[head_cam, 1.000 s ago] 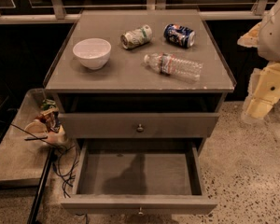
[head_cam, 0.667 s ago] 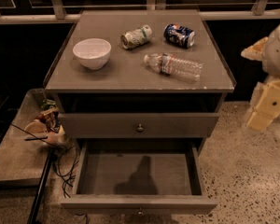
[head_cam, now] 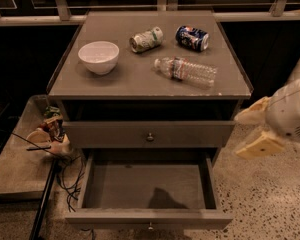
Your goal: Close middle drawer
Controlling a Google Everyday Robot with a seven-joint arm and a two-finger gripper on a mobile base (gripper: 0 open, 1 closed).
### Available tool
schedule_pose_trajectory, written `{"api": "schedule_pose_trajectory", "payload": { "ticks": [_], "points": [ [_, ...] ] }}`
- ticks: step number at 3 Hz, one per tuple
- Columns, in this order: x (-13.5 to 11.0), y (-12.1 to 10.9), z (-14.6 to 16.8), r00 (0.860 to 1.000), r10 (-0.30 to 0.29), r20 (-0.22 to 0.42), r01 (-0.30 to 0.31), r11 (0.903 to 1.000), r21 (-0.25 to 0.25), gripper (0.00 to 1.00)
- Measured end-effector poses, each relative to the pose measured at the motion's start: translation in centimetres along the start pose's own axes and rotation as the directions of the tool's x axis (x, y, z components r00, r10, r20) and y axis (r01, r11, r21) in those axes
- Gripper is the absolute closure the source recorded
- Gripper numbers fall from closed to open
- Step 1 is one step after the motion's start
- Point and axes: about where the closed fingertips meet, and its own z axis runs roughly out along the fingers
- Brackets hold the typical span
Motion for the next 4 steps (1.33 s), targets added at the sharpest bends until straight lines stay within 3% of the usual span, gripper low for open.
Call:
{"api": "schedule_pose_trajectory", "payload": {
  "ticks": [1, 2, 3, 4],
  "points": [
    [0.99, 2.1, 5.09, 0.996, 0.002, 0.093, 0.0, 0.9998, -0.02, 0.65],
    [1.02, 2.23, 5.53, 0.995, -0.005, 0.098, 0.006, 0.9999, -0.012, 0.88],
    [1.0, 2.24, 5.51, 0.995, -0.005, 0.097, 0.006, 0.9999, -0.012, 1.0],
    [1.08, 2.32, 5.95, 0.996, -0.004, 0.085, 0.005, 0.9999, -0.012, 1.0]
  ]
}}
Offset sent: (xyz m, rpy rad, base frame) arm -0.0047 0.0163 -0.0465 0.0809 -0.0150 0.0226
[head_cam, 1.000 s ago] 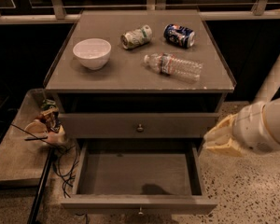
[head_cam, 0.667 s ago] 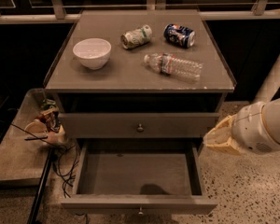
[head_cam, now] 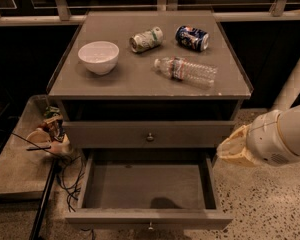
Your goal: Close middle drawer
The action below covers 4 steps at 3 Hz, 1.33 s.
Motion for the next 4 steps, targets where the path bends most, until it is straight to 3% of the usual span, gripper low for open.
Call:
{"api": "schedule_pose_trajectory", "payload": {
  "ticks": [2, 3, 4],
  "points": [
    [6.0, 1.1, 9.2, 0.994, 0.06, -0.094, -0.064, 0.9971, -0.041, 1.0],
    [9.7, 0.8, 13.4, 0.993, 0.101, -0.055, -0.102, 0.9945, -0.022, 1.0],
    [12.7, 1.3, 16.1, 0.995, 0.089, 0.053, -0.087, 0.9954, -0.04, 1.0]
  ]
}}
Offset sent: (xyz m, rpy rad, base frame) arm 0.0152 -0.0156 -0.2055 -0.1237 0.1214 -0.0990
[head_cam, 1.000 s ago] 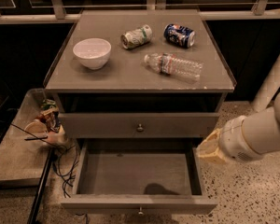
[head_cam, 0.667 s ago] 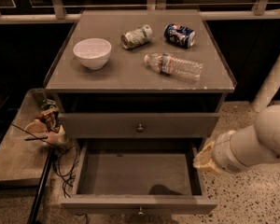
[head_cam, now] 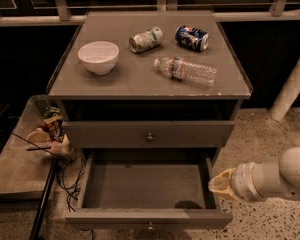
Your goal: Close middle drawer
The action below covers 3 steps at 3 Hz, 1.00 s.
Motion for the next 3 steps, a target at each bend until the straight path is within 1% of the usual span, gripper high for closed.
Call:
{"api": "schedule_pose_trajectory", "payload": {
  "ticks": [1, 2, 3],
  "points": [
    [0.8, 0.4, 0.6, 0.999, -0.047, 0.004, 0.047, 0.9988, -0.012, 1.0],
    [0.8, 0.4, 0.6, 0.999, -0.048, 0.004, 0.048, 0.9988, -0.012, 1.0],
    [-0.1, 1.8, 0.1, 0.996, -0.084, 0.013, 0.084, 0.9964, -0.003, 1.0]
  ]
}}
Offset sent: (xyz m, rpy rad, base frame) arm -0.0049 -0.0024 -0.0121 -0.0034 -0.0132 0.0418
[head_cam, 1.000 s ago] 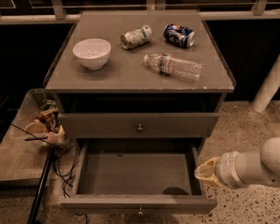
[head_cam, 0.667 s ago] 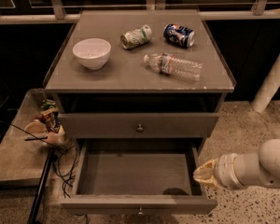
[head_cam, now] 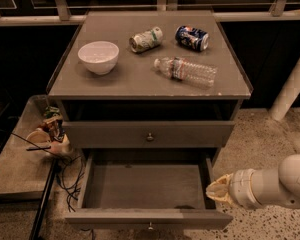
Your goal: Close middle drawer
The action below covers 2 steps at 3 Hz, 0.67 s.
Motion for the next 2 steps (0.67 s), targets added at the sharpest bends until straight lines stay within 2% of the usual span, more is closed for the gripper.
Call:
{"api": "schedule_pose_trajectory", "payload": {
  "ticks": [2],
  "points": [
    [1.4, 4.0, 4.9, 1.0, 0.019, -0.01, -0.019, 0.9979, -0.061, 1.0]
  ]
}}
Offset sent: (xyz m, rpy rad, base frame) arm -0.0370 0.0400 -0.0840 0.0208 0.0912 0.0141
